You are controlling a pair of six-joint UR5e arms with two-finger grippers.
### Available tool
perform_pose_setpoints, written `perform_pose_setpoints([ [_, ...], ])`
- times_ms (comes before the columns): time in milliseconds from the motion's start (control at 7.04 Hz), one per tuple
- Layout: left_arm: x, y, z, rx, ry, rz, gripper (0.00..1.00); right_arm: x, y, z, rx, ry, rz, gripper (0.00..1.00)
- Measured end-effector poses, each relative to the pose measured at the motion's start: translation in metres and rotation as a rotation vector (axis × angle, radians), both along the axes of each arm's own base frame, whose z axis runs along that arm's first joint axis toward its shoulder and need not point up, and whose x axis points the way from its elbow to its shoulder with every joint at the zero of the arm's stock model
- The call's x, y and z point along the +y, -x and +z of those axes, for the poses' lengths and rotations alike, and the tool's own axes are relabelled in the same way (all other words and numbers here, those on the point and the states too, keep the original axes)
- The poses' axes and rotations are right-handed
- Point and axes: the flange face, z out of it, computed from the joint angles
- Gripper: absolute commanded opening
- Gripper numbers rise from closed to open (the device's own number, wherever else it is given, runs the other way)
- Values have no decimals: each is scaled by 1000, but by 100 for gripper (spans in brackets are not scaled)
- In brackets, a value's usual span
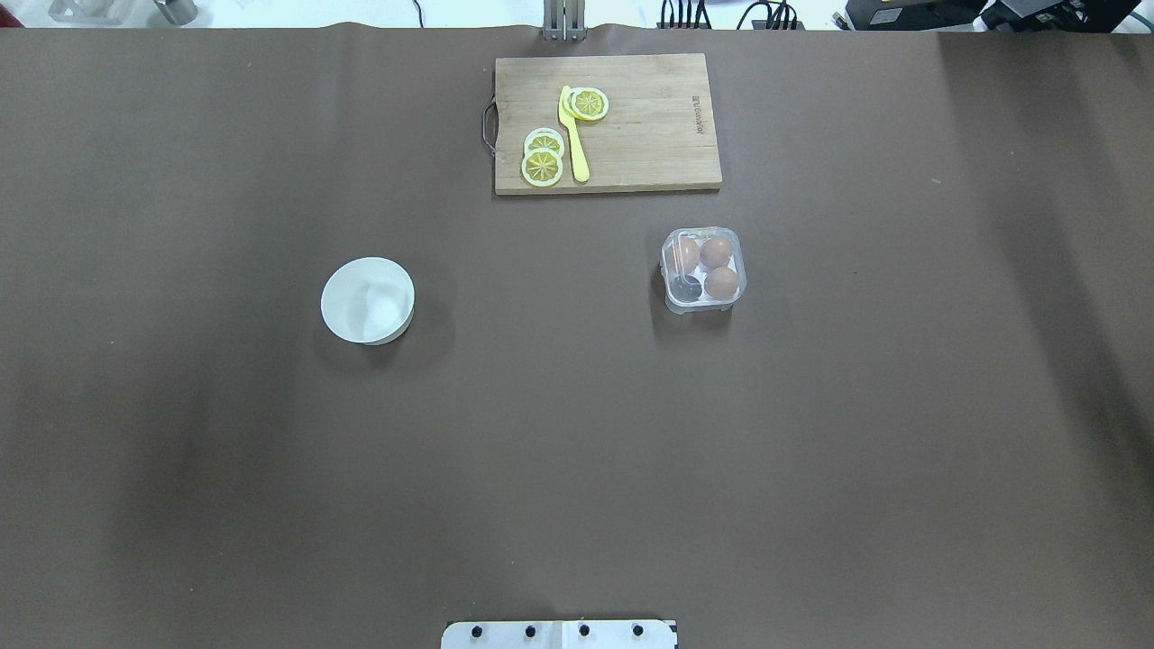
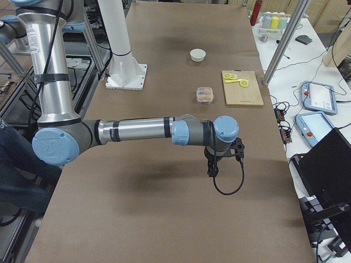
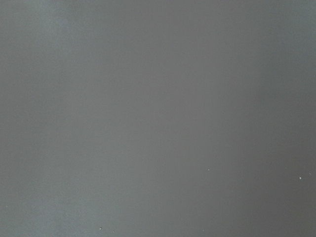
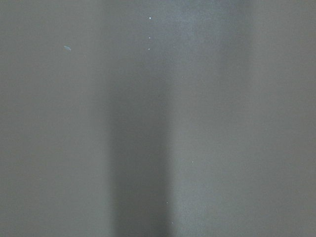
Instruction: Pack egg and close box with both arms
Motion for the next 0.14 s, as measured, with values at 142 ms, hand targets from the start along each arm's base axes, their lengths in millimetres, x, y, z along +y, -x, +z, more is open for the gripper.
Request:
perform_pose_setpoints([
  [142,0,0,0,0,0,0,98,0,0,0,0,-1,0,100],
])
